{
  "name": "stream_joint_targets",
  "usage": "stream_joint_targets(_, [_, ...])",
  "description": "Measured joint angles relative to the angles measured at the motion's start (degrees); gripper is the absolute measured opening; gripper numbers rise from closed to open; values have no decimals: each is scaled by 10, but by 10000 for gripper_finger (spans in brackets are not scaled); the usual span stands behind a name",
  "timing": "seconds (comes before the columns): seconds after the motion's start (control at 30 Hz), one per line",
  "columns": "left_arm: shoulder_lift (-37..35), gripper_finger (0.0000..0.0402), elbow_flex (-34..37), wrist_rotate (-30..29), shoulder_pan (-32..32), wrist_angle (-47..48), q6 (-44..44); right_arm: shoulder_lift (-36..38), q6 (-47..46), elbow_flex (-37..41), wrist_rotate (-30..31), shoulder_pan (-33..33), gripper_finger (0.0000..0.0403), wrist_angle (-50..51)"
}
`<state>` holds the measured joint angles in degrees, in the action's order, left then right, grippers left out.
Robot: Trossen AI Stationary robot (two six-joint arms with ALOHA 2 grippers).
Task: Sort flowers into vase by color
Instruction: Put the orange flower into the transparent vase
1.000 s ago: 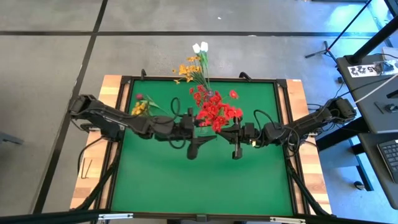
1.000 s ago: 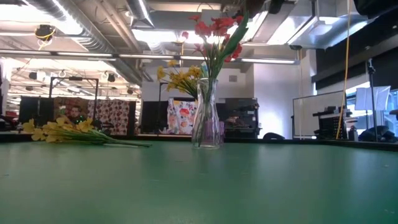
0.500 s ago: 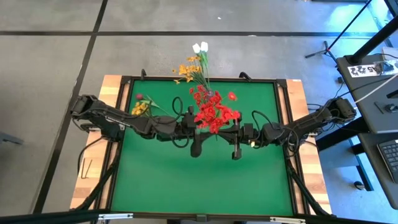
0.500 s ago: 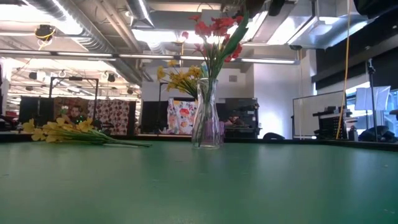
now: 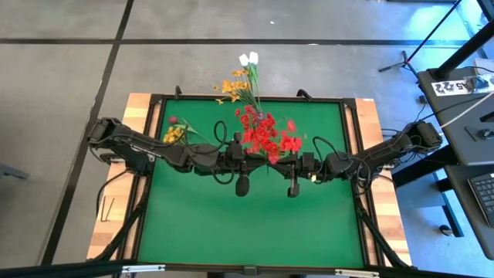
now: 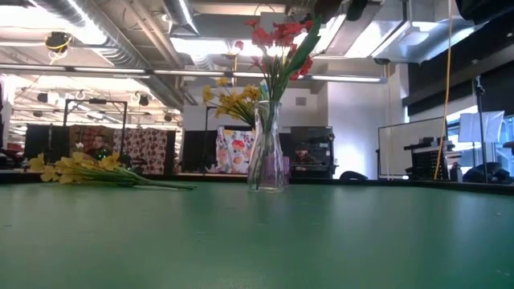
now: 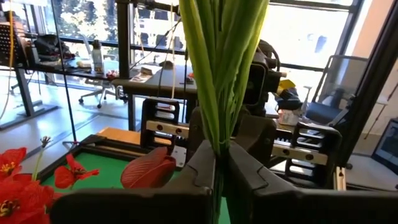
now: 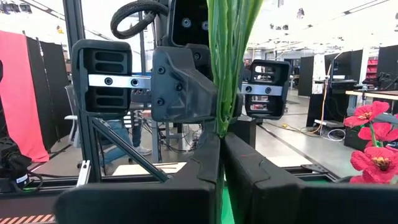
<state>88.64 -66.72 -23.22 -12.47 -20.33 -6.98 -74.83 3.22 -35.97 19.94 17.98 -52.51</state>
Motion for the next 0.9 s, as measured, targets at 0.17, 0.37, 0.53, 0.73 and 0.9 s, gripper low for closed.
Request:
stream_joint_targets(0.17, [-15,6,0,-3,-5,5,11,9,6,0,2,0,65,-2])
stream_joint_targets(0.37, [-59,5,0,-58,-24,35,49,29,13,0,-15,1,183,17])
stream_joint_targets(0.53, [-100,5,0,-143,-43,99,78,66,36,0,-15,1,261,53])
stream_joint_targets(0.73, [-120,4,17,-183,-59,118,107,145,104,0,36,33,273,98])
stream_joint_targets(0.9, [-137,4,54,-195,-54,84,106,222,162,0,130,82,245,169])
